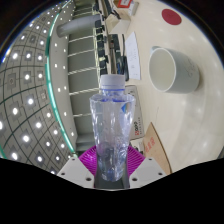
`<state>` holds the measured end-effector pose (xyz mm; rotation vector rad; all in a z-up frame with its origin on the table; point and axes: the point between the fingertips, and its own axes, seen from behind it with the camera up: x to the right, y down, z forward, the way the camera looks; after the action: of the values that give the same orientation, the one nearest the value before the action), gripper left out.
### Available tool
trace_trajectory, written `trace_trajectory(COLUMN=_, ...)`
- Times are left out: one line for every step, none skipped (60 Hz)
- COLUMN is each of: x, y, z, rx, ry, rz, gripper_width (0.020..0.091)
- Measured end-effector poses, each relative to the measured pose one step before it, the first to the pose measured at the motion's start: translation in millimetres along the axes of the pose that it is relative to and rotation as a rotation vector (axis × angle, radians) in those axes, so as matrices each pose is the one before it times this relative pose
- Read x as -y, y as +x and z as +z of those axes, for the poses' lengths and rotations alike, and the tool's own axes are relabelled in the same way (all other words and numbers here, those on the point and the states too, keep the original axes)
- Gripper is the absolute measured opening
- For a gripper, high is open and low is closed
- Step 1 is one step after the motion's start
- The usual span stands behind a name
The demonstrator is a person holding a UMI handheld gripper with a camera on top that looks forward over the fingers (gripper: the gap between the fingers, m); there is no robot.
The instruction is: Pour water
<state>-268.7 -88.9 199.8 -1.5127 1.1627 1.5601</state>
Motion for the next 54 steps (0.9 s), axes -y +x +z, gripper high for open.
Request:
trace_trajectory(x=2.61, y=0.60, z=0.23, rx=0.00570, ry=-0.00065, rz=0.0340, gripper_width=0.0344)
trace_trajectory(x=3.02, y=0.45, z=-0.13, rx=0.00640, ry=0.00083, rz=0.0302, gripper_width=0.0343)
trace_trajectory(x=2.91, y=0.52, z=0.23, rx=0.00677, ry=0.00030, rz=0.0280, gripper_width=0.0344)
trace_trajectory(x=2.15, y=-5.27, z=-5.40, rx=0.00509, ry=-0.00151, rz=0.0278, gripper_width=0.0345)
trace_trajectory(x=3.83, y=4.65, z=5.69, rx=0.00551, ry=0.00114, rz=0.0241, gripper_width=0.0343)
trace_trajectory(x=2.18, y=0.42, z=-0.75, rx=0.00465, ry=0.00169, rz=0.0245, gripper_width=0.0343)
trace_trajectory(x=2.51, y=0.08, z=-0.99, rx=0.00440, ry=0.00208, rz=0.0226, gripper_width=0.0343)
trace_trajectory(x=1.98, y=-0.30, z=-1.06, rx=0.00469, ry=0.00108, rz=0.0211, gripper_width=0.0343)
trace_trajectory(x=1.34, y=-0.52, z=-0.52, rx=0.00553, ry=-0.00137, rz=0.0206, gripper_width=0.0343)
trace_trajectory(x=0.84, y=-0.59, z=-0.41, rx=0.00620, ry=-0.00309, rz=0.0207, gripper_width=0.0345)
trace_trajectory(x=1.34, y=-0.15, z=-0.51, rx=0.00360, ry=-0.00231, rz=0.0205, gripper_width=0.0344)
trace_trajectory(x=0.56, y=-3.13, z=-7.03, rx=0.00099, ry=-0.00322, rz=0.0238, gripper_width=0.0345)
trace_trajectory(x=3.34, y=6.27, z=11.25, rx=0.00058, ry=-0.00013, rz=0.0157, gripper_width=0.0345)
trace_trajectory(x=0.78, y=0.21, z=0.07, rx=0.00241, ry=-0.00155, rz=0.0148, gripper_width=0.0343)
trace_trajectory(x=0.15, y=0.02, z=-0.02, rx=0.00466, ry=-0.00229, rz=0.0122, gripper_width=0.0344)
trace_trajectory(x=0.33, y=-0.15, z=-0.04, rx=0.00269, ry=-0.00222, rz=0.0084, gripper_width=0.0344)
trace_trajectory(x=0.05, y=1.04, z=0.03, rx=-0.00145, ry=-0.00189, rz=0.0047, gripper_width=0.0344)
trace_trajectory(x=0.30, y=1.40, z=-0.32, rx=-0.00413, ry=-0.00071, rz=0.0009, gripper_width=0.0344)
trace_trajectory(x=0.10, y=1.03, z=-0.21, rx=-0.00312, ry=-0.00161, rz=-0.0018, gripper_width=0.0344)
trace_trajectory(x=-0.33, y=0.28, z=-0.50, rx=-0.00049, ry=-0.00319, rz=-0.0020, gripper_width=0.0343)
trace_trajectory(x=-0.16, y=-0.30, z=-0.26, rx=0.00109, ry=-0.00272, rz=-0.0012, gripper_width=0.0344)
trace_trajectory(x=0.36, y=-3.51, z=-0.16, rx=-0.00228, ry=-0.00267, rz=-0.0005, gripper_width=0.0344)
trace_trajectory(x=0.93, y=1.40, z=4.47, rx=-0.00248, ry=-0.00103, rz=-0.0031, gripper_width=0.0343)
trace_trajectory(x=0.02, y=-0.15, z=0.87, rx=-0.00288, ry=-0.00152, rz=-0.0032, gripper_width=0.0345)
trace_trajectory(x=-0.12, y=-0.58, z=0.45, rx=-0.00186, ry=-0.00293, rz=-0.0043, gripper_width=0.0345)
trace_trajectory(x=-0.49, y=-1.11, z=0.69, rx=-0.00201, ry=-0.00390, rz=-0.0050, gripper_width=0.0344)
trace_trajectory(x=-0.38, y=-1.50, z=0.62, rx=-0.00282, ry=-0.00380, rz=-0.0067, gripper_width=0.0344)
trace_trajectory(x=-0.65, y=-0.85, z=0.80, rx=-0.00425, ry=-0.00374, rz=-0.0080, gripper_width=0.0346)
trace_trajectory(x=-5.24, y=-3.90, z=-17.50, rx=-0.00591, ry=-0.00370, rz=-0.0073, gripper_width=0.0345)
trace_trajectory(x=2.74, y=-1.04, z=8.52, rx=-0.00483, ry=-0.00472, rz=-0.0121, gripper_width=0.0345)
trace_trajectory(x=-0.69, y=-0.84, z=1.91, rx=-0.00644, ry=-0.00581, rz=-0.0125, gripper_width=0.0345)
trace_trajectory(x=-0.19, y=-0.38, z=1.89, rx=-0.00928, ry=-0.00459, rz=-0.0171, gripper_width=0.0345)
trace_trajectory(x=-4.23, y=0.53, z=-4.34, rx=-0.01181, ry=-0.00277, rz=-0.0215, gripper_width=0.0346)
trace_trajectory(x=-0.88, y=-1.18, z=0.81, rx=-0.01026, ry=-0.00447, rz=-0.0273, gripper_width=0.0346)
trace_trajectory(x=-1.30, y=-1.13, z=0.77, rx=-0.00878, ry=-0.00650, rz=-0.0309, gripper_width=0.0345)
trace_trajectory(x=-1.42, y=-1.71, z=0.50, rx=-0.00877, ry=-0.00712, rz=-0.0334, gripper_width=0.0346)
trace_trajectory(x=-1.69, y=-1.94, z=0.71, rx=-0.00889, ry=-0.00656, rz=-0.0362, gripper_width=0.0347)
trace_trajectory(x=-0.86, y=-2.69, z=-0.28, rx=-0.00878, ry=-0.00543, rz=-0.0382, gripper_width=0.0346)
trace_trajectory(x=-0.69, y=-3.27, z=-1.01, rx=-0.00764, ry=-0.00446, rz=-0.0407, gripper_width=0.0348)
trace_trajectory(x=-0.13, y=-3.86, z=-1.25, rx=-0.00670, ry=-0.00396, rz=-0.0433, gripper_width=0.0348)
trace_trajectory(x=0.49, y=-3.82, z=-1.43, rx=-0.00660, ry=-0.00344, rz=-0.0451, gripper_width=0.0347)
trace_trajectory(x=3.68, y=-5.61, z=-5.53, rx=-0.00385, ry=-0.00383, rz=-0.0448, gripper_width=0.0347)
trace_trajectory(x=2.17, y=-4.18, z=-1.88, rx=-0.00635, ry=0.00004, rz=-0.0490, gripper_width=0.0347)
trace_trajectory(x=3.21, y=-3.76, z=-2.90, rx=-0.00650, ry=0.00201, rz=-0.0510, gripper_width=0.0346)
trace_trajectory(x=4.00, y=-5.50, z=-7.19, rx=-0.00655, ry=0.00098, rz=-0.0492, gripper_width=0.0346)
trace_trajectory(x=3.60, y=-2.41, z=-1.93, rx=-0.00827, ry=0.00314, rz=-0.0531, gripper_width=0.0345)
trace_trajectory(x=5.09, y=-3.10, z=-1.75, rx=-0.00869, ry=0.00434, rz=-0.0541, gripper_width=0.0347)
trace_trajectory(x=3.95, y=-4.74, z=-2.46, rx=-0.01162, ry=0.00645, rz=-0.0547, gripper_width=0.0348)
trace_trajectory(x=6.53, y=-2.14, z=-2.81, rx=-0.00824, ry=0.00712, rz=-0.0555, gripper_width=0.0349)
trace_trajectory(x=7.28, y=-2.13, z=-3.68, rx=-0.00823, ry=0.00835, rz=-0.0532, gripper_width=0.0346)
trace_trajectory(x=7.69, y=-1.70, z=-3.70, rx=-0.00886, ry=0.00934, rz=-0.0511, gripper_width=0.0347)
trace_trajectory(x=8.37, y=-0.77, z=-4.31, rx=-0.00982, ry=0.00947, rz=-0.0492, gripper_width=0.0346)
trace_trajectory(x=11.36, y=0.60, z=-5.27, rx=-0.00798, ry=0.00887, rz=-0.0466, gripper_width=0.0347)
trace_trajectory(x=9.10, y=0.96, z=-4.18, rx=-0.01108, ry=0.01109, rz=-0.0466, gripper_width=0.0346)
